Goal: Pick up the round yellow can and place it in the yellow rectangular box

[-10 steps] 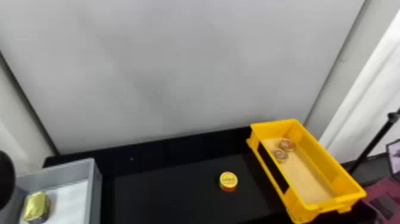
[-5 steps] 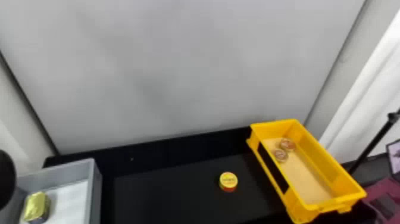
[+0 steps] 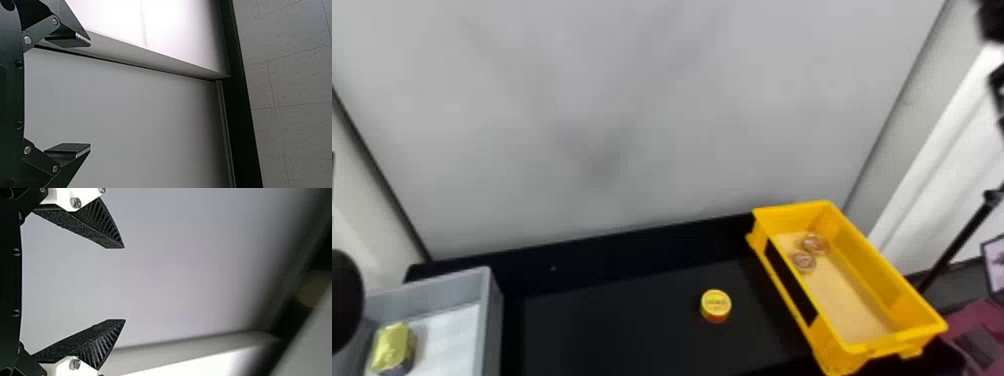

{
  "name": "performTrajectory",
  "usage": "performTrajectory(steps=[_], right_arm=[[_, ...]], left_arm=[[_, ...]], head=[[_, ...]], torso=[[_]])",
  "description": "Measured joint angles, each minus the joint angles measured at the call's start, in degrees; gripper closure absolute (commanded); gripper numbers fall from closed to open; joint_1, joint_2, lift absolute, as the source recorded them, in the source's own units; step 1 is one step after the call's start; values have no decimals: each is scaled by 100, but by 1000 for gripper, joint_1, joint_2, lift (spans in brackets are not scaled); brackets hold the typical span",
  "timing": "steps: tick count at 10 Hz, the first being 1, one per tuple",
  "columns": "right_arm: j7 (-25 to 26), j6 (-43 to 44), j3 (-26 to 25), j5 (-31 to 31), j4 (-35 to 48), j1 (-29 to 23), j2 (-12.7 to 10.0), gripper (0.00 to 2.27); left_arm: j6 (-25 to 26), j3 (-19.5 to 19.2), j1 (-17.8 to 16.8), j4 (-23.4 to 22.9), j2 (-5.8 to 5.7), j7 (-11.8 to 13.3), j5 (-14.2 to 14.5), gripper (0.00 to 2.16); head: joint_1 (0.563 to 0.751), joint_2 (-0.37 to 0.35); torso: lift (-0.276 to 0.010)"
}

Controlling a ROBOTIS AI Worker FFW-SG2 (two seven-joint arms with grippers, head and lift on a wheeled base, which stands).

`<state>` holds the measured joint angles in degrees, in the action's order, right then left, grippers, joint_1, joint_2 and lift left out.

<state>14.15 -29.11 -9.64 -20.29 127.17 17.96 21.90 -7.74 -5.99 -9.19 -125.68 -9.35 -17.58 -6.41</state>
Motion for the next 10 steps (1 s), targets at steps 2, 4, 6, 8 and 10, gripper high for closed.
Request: performTrajectory(steps=[2, 4, 6, 8, 10], right_arm=[[-171, -258, 114, -547, -605, -221, 1, 128], [-530, -417, 381, -808, -1403, -323, -3, 98], [-775, -545, 837, -940, -2317, -273, -26, 65], [-1087, -699, 1391, -988, -3288, -78, -94, 36], [-1582, -876, 1837, -902, -4131, 160, -184, 28]], left_arm=[[-10, 10, -13, 9, 4, 1, 0, 314], [-26, 29, -17, 32, 9, 0, 9, 314], [-45, 56, -27, 63, 7, 3, 17, 314], [-67, 88, -43, 101, 2, 0, 21, 314], [-83, 140, -70, 145, 8, 0, 28, 314]], head=[[632, -78], [632, -78], [632, -78], [632, -78], [632, -78]], torso=[[0], [0], [0], [0], [0]])
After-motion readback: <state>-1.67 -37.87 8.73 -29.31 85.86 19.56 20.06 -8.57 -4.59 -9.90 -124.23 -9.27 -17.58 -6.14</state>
